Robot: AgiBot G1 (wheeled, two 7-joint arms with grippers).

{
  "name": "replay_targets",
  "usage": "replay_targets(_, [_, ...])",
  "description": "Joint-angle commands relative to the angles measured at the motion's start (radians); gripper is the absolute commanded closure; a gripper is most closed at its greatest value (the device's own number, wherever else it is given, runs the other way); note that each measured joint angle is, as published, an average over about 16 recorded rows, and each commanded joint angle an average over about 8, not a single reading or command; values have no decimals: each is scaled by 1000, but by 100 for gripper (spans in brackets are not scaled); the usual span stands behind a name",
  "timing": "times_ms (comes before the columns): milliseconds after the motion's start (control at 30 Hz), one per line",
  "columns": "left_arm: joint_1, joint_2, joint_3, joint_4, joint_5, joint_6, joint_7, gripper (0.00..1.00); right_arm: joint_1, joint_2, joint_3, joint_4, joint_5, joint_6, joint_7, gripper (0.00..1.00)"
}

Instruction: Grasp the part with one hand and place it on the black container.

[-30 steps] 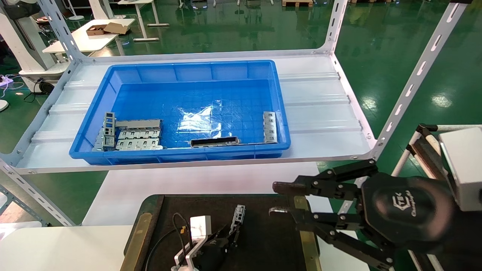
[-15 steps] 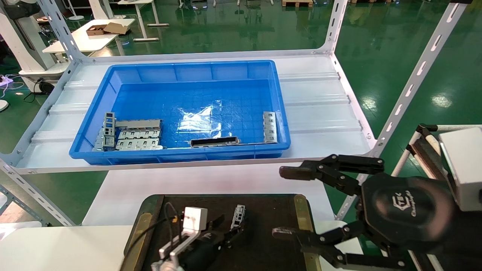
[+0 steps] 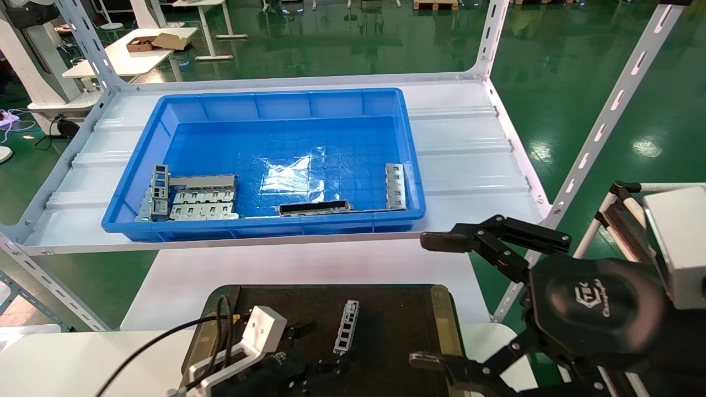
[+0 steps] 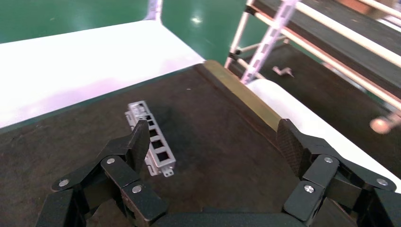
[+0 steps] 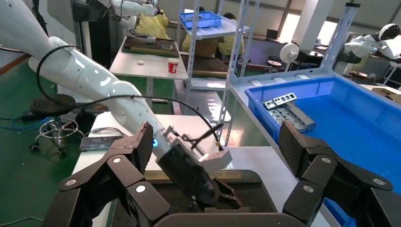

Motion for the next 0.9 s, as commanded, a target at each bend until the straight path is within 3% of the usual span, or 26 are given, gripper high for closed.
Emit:
replay_targets(33, [3,-22,-27,-3,-13,62,35,0,0,0,0,0,0,0,0,0])
replay_targets(500, [29,-130,-186,91,-172,461,308,0,0,0,-1,0,1,0,0,0])
replay_targets(700, [9,-164,-207,128,-208,577,346,0,0,0,-1,0,1,1,-1,0])
replay_targets(900, [-15,-193,-215,136,-242,649,318,0,0,1,-2,0,1,1,-1,0])
